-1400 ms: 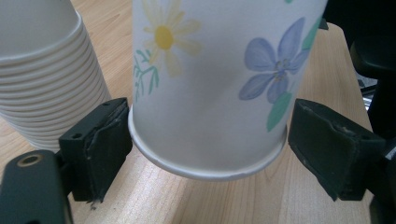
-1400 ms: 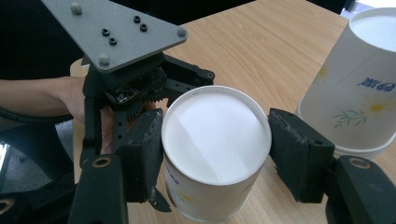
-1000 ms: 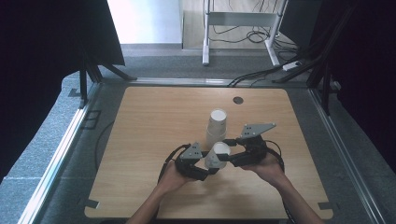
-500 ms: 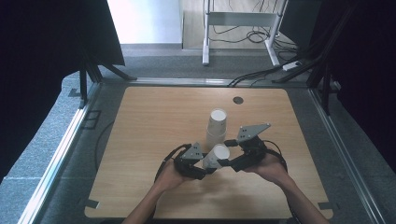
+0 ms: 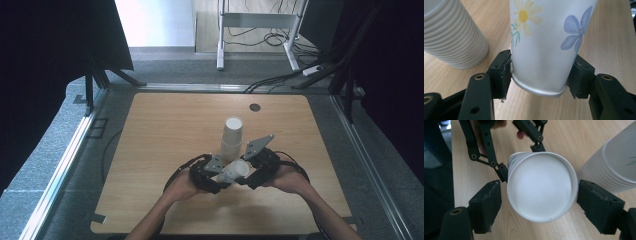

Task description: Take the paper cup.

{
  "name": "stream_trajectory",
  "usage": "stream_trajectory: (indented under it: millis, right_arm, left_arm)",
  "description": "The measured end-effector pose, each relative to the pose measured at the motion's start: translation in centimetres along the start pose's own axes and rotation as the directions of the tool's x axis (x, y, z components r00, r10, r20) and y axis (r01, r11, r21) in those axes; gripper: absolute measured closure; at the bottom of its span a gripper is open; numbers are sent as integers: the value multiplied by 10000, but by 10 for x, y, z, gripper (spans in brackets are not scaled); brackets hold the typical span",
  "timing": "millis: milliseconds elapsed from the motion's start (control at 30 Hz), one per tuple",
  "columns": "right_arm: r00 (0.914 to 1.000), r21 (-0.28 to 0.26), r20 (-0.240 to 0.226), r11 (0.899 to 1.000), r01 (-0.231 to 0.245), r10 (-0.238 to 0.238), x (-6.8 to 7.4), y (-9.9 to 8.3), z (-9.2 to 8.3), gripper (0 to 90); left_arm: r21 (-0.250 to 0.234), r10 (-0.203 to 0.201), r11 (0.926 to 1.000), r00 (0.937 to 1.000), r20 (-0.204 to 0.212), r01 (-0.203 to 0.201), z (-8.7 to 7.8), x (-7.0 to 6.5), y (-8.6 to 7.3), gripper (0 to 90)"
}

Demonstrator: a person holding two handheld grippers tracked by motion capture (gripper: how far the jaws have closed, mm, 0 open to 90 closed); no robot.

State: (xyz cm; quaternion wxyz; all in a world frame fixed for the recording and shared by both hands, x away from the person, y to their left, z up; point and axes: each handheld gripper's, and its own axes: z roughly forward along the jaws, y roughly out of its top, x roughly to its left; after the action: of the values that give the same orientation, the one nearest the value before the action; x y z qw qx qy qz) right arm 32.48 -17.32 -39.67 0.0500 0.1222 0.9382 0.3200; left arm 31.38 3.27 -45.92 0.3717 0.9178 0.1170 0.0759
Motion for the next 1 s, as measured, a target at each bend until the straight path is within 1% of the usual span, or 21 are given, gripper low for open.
stream_trajectory:
  millis: [33,67,100,133,167,200,233,267,300,400,533,567,600,633,667,733,767,800,833,933,1000]
  right_arm:
    - [10000,0,0,10000,0,0,0,0,0,206]
    - [9999,329,-44,9993,163,-162,0,1,5,218]
    - [9998,413,-59,9990,194,-192,0,1,7,226]
    - [9996,529,-115,9983,251,-245,0,2,9,235]
    - [9995,683,-146,9972,300,-291,0,2,11,242]
    - [9995,683,-146,9972,300,-291,0,2,11,242]
    - [9990,846,-88,9954,447,-441,0,3,16,263]
    - [9990,846,-88,9954,447,-441,0,3,16,263]
    - [9987,897,-93,9947,508,-502,0,5,18,286]
    - [9976,999,-165,9926,691,-678,1,7,20,320]
    - [9971,1187,-267,9902,737,-710,2,10,21,346]
    - [9971,1187,-267,9902,737,-710,2,10,21,346]
    - [9970,1242,-370,9896,720,-678,2,10,21,360]
    - [9970,1242,-370,9896,720,-678,2,10,21,360]
    - [9972,1191,-403,9905,681,-637,3,11,20,365]
    - [9972,1157,-413,9911,660,-616,2,11,20,365]
    - [9978,992,-443,9936,533,-491,1,10,18,366]
    - [9983,915,-460,9950,393,-352,1,9,17,366]
    - [9985,829,-455,9960,342,-305,0,9,15,366]
    - [9987,469,-512,9989,39,-15,-3,7,8,366]
    - [9989,292,-473,9996,-23,37,-4,6,5,366]
  left_arm:
    - [0,0,10000,10000,0,0,0,0,0,422]
    - [307,310,9990,9995,39,-311,0,1,2,422]
    - [241,182,9995,9998,6,-182,2,0,2,422]
    - [380,288,9989,9996,44,-290,2,0,2,422]
    - [361,260,9990,9997,38,-261,3,0,3,422]
    - [361,260,9990,9997,38,-261,3,0,3,422]
    - [545,412,9976,9991,100,-417,4,0,4,422]
    - [545,412,9976,9991,100,-417,4,0,4,420]
    - [480,296,9984,9995,98,-301,6,-2,3,418]
    - [710,416,9966,9990,138,-425,8,-1,3,415]
    - [630,320,9975,9995,75,-324,11,-3,2,411]
    - [660,346,9972,9994,61,-350,11,-3,2,411]
    - [736,490,9961,9988,83,-495,11,-3,1,398]
    - [736,490,9961,9988,83,-495,11,-3,1,385]
    - [654,448,9968,9989,160,-457,11,-2,1,361]
    - [568,338,9978,9993,145,-346,11,-2,1,325]
    - [285,134,9995,9997,191,-140,9,-2,0,308]
    - [285,134,9995,9997,191,-140,9,-2,0,298]
    - [-12,-77,10000,9998,186,77,6,0,-2,289]
    - [-497,-500,9974,9984,273,514,2,3,-5,265]
    - [-703,-611,9955,9977,300,631,-2,6,-7,248]
